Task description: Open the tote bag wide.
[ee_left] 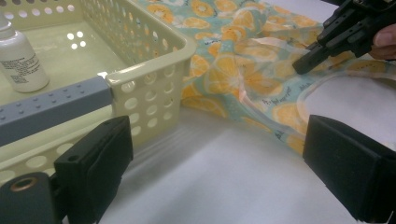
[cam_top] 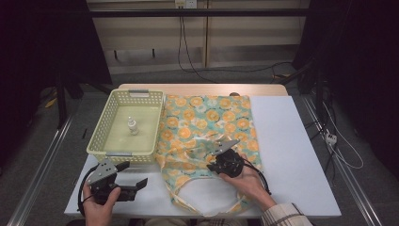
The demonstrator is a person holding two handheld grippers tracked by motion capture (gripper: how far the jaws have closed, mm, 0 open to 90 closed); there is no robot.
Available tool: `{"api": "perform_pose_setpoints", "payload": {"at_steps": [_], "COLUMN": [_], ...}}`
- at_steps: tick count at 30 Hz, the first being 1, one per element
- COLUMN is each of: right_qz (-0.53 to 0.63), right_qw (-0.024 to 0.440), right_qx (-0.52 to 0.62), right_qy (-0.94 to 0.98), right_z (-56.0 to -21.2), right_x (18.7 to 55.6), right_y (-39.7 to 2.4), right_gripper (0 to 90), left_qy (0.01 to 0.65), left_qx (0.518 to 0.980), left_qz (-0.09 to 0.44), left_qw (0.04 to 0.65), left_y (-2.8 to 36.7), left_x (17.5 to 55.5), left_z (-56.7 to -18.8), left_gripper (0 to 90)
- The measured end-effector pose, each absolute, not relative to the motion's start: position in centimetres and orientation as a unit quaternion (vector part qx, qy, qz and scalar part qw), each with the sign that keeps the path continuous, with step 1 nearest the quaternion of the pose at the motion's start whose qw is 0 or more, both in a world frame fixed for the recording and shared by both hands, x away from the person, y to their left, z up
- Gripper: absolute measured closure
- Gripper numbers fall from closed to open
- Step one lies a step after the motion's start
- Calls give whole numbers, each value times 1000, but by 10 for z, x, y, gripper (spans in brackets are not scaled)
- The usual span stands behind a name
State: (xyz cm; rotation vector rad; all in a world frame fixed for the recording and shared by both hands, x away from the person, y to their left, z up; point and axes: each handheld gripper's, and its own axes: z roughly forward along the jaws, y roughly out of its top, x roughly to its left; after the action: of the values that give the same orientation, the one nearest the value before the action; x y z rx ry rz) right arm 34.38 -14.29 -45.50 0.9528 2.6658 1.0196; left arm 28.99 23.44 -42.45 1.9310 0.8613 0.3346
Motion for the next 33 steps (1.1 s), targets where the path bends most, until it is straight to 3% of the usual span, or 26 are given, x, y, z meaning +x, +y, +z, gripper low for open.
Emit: {"api": "perform_pose_setpoints", "payload": {"at_steps": [33], "right_qz": [481], "right_qw": [136], "right_qx": [322], "right_qy": [804], "right_z": [-374], "right_x": [383], "right_y": [-162], "right_gripper": [900], "left_qy": [349], "left_qx": [795], "left_qz": [139], "left_qw": [476], "left_y": [234], "left_x": [290], "left_z": [-425], "left_gripper": [83]}}
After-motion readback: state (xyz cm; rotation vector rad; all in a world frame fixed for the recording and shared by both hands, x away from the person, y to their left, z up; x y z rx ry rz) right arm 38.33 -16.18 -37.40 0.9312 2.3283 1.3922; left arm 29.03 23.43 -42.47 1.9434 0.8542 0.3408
